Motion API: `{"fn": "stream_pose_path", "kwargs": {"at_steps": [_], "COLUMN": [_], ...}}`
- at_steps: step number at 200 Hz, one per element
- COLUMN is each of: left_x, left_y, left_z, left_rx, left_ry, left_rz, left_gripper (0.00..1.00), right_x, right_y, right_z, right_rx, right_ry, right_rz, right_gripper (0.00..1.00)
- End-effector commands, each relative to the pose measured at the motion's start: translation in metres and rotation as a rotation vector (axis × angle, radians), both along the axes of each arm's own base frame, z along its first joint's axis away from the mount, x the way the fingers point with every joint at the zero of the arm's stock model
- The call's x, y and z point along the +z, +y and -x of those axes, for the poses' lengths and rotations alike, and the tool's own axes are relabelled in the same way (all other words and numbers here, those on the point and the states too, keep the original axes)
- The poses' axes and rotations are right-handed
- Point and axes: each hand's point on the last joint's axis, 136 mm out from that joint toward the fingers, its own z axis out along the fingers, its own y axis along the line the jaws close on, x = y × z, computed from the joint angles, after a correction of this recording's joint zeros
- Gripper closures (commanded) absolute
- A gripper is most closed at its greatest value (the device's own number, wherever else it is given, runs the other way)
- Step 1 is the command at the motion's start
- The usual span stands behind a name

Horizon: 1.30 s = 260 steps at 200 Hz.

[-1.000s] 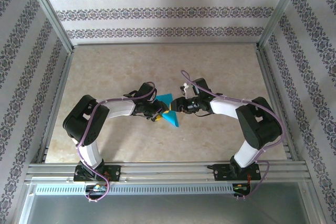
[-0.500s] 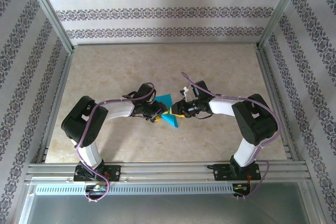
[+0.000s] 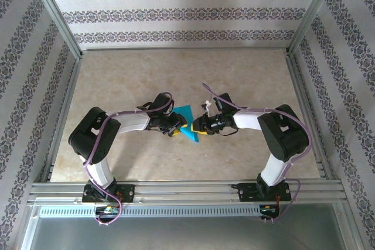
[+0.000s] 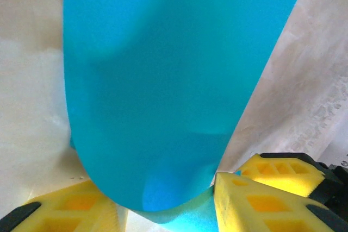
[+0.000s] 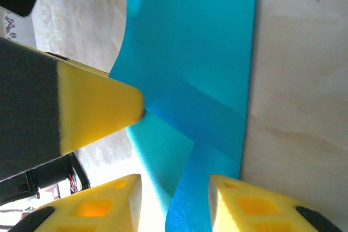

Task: Fold a paper plane with a square sheet of paper (pick it up from the middle)
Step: Third fold the triangle at the center of the table.

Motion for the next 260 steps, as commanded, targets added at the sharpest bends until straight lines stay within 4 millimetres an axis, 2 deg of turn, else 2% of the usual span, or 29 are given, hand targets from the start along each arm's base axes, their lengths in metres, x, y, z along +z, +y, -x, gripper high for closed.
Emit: {"fn": "stream_pose_path", "kwargs": {"at_steps": [1,81,148,201,220,260], "left_x": [0.001,0.001,0.002,0.008,0.017,0.039], "left_y": [0.001,0.002,0.001,0.003,0.01,0.044], "left_z": [0.001,0.001,0.0,-0.002,-0.005,-0.017], "left_rx": [0.024,0.025,0.027,0.023,0.02,0.006], "left_ry": [-0.002,-0.003,-0.006,-0.016,-0.034,-0.102], "left_rz": [-0.009,-0.012,-0.013,-0.017,-0.035,-0.159], "left_gripper": [0.55,0.55,0.55,0.55,0.55,0.54], "right_x": [0.0,0.008,0.008,0.008,0.007,0.003], "right_y": [0.007,0.018,0.022,0.023,0.021,0.016], "right_z": [-0.001,0.0,-0.003,-0.002,-0.004,-0.008], "right_rx": [0.021,0.05,0.057,0.073,0.079,0.111], "right_ry": [0.013,0.006,0.001,-0.013,-0.039,-0.105], "right_rz": [-0.023,-0.072,-0.077,-0.077,-0.056,0.004], "right_gripper": [0.64,0.67,0.75,0.91,0.93,0.95]}}
